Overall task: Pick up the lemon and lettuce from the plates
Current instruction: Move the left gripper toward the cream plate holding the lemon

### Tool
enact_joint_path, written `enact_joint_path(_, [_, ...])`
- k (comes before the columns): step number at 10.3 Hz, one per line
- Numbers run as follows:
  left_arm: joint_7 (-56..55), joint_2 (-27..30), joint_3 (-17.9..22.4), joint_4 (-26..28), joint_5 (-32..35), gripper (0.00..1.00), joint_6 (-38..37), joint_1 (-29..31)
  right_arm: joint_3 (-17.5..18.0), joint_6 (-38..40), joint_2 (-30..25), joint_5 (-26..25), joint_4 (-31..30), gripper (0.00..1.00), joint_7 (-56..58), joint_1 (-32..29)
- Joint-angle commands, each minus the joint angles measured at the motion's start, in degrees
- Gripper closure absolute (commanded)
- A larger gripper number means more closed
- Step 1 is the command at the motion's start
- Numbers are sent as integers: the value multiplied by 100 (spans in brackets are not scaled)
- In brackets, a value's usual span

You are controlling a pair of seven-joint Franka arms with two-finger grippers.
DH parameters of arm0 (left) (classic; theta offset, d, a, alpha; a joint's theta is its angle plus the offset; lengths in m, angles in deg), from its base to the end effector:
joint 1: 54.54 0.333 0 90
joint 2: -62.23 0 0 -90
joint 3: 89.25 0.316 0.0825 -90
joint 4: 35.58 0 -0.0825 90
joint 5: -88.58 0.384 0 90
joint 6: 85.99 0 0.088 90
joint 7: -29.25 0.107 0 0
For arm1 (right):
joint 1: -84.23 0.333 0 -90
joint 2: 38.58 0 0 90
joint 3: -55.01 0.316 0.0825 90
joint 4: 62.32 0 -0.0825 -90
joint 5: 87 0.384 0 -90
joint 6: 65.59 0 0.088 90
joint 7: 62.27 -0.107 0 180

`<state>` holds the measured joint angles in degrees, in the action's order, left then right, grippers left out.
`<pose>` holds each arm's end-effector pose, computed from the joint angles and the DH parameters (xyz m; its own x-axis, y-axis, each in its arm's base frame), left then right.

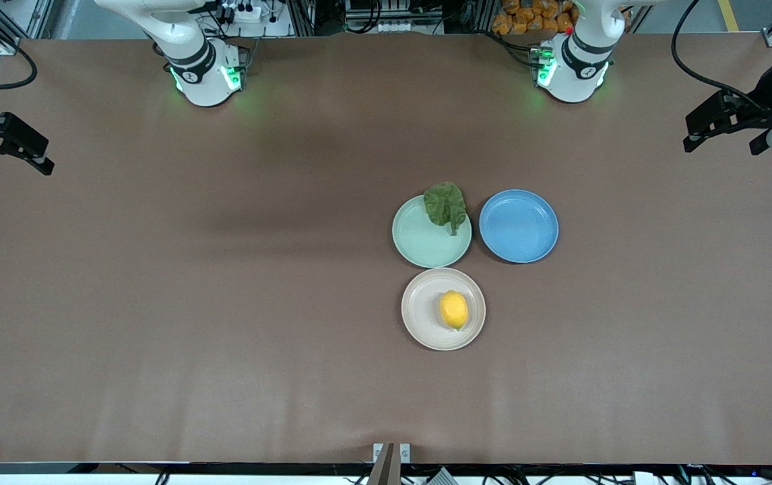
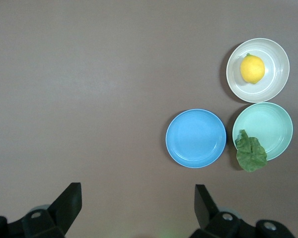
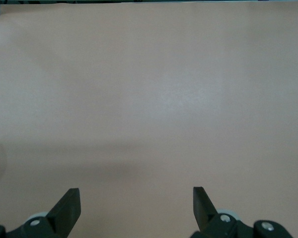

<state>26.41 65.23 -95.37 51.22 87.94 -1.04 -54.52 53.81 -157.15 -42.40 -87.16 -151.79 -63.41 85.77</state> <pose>0.5256 -0.0593 0.6710 0.9981 -0.0578 0.0195 -0.0579 -0.9983 0.0065 0.5364 0.0024 0.6678 0.9946 -0.0140 0.1030 -0.0140 -0.9999 -0.0007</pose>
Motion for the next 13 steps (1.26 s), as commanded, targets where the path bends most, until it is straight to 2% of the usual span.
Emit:
enact_joint_path(1, [170, -2, 6, -75, 82, 0, -111, 16, 32, -11, -66, -19, -35, 0, -418, 127])
enact_joint_path(4, [161, -89, -12, -84, 90, 0, -102, -37, 41, 33, -75, -19, -26, 0, -938, 400])
enact_joint_path(11, [118, -397, -38, -32, 56, 0, -84, -2, 14, 50, -93, -37, -9, 0, -887, 357])
enact_joint_path(13, [-345, -519, -30, -22, 72, 0, -93, -37, -21, 59, -110, -46, -9, 0, -852, 339])
